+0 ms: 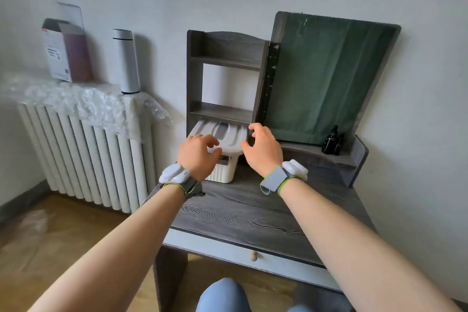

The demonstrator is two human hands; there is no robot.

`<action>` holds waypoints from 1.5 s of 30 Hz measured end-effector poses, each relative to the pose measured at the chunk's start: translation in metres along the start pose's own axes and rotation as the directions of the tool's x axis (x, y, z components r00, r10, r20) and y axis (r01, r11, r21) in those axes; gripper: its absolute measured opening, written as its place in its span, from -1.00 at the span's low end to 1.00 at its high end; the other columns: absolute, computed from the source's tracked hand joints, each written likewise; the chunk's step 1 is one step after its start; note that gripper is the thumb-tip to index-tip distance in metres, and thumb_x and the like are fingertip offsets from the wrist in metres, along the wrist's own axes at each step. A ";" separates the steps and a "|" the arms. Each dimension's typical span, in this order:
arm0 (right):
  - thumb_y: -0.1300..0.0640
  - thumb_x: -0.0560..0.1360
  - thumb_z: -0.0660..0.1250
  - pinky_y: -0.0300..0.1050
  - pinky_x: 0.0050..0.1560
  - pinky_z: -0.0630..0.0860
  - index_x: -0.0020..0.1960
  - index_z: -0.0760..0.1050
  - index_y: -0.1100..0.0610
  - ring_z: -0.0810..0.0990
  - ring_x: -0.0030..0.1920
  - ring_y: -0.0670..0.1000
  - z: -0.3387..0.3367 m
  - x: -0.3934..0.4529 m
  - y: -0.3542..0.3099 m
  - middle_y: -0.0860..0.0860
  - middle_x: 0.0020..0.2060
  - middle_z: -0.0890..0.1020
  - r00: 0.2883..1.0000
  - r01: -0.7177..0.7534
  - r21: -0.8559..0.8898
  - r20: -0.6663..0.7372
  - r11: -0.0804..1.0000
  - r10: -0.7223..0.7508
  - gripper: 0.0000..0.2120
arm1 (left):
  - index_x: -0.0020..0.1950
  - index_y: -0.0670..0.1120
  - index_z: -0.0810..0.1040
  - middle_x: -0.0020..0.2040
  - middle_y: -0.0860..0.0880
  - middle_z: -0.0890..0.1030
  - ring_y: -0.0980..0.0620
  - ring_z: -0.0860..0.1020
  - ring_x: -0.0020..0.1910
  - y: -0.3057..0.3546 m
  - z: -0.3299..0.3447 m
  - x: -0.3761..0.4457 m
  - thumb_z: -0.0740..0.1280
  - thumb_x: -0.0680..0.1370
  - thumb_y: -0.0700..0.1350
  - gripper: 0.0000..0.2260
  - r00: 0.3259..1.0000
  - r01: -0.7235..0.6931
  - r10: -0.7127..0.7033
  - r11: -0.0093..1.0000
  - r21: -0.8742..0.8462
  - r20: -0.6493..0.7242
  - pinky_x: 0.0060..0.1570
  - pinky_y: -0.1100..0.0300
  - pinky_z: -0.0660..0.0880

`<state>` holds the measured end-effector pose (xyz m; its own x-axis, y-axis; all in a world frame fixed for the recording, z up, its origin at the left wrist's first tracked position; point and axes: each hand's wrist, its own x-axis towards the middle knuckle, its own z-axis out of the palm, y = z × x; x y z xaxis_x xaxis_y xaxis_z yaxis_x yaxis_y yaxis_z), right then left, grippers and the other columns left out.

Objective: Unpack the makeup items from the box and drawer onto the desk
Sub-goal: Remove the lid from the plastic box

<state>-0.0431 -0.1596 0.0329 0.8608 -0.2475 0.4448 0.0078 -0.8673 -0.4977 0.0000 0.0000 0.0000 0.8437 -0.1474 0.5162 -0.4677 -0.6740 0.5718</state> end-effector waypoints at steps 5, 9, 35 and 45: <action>-0.04 0.54 0.22 0.01 0.09 0.40 0.31 0.32 0.08 0.48 0.21 0.21 0.029 0.002 0.009 0.09 0.27 0.45 0.960 -0.249 0.066 0.147 0.966 0.237 -0.61 | 0.00 0.01 0.61 -0.03 -0.02 0.58 -0.09 0.46 0.03 -0.008 0.011 -0.004 0.34 0.50 0.07 -0.82 0.981 0.182 -0.181 0.983 0.007 -0.070 -0.12 0.15 0.36; -0.11 0.48 0.19 0.01 0.07 0.49 0.27 0.34 0.03 0.56 0.09 0.23 0.048 0.008 0.009 0.10 0.13 0.58 0.904 -0.420 0.232 0.195 0.878 0.381 -0.59 | 0.01 -0.01 0.53 0.01 -0.02 0.51 -0.09 0.51 -0.01 -0.013 0.022 -0.004 0.38 0.47 0.05 -0.80 0.960 0.250 -0.263 0.960 -0.124 -0.094 -0.12 0.10 0.46; 0.34 0.46 0.27 -0.25 -0.13 0.45 -0.02 0.64 0.30 0.53 -0.13 0.03 0.001 0.028 0.066 -0.01 -0.27 0.66 0.905 -0.331 0.727 0.064 0.602 0.421 -0.80 | 0.21 0.00 0.55 0.17 0.01 0.55 -0.01 0.44 0.20 0.020 0.013 -0.025 0.25 0.51 0.21 -0.60 0.942 -0.335 0.335 0.942 0.011 -0.004 0.20 0.11 0.36; 0.40 0.46 0.24 -0.24 0.00 0.46 -0.06 0.63 0.30 0.60 -0.15 -0.13 -0.054 0.025 0.144 -0.07 -0.34 0.67 0.917 -0.330 0.644 0.045 0.690 0.397 -0.80 | 0.22 -0.02 0.59 0.25 0.03 0.59 -0.02 0.51 0.23 0.083 0.064 -0.043 0.30 0.41 0.34 -0.44 0.805 -0.565 0.563 0.824 -0.043 0.187 0.20 0.12 0.45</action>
<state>-0.0480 -0.3137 0.0124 0.8153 -0.5515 0.1766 0.0489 -0.2383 -0.9700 -0.0581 -0.0963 -0.0156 0.4657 -0.6335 0.6178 -0.8736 -0.4405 0.2068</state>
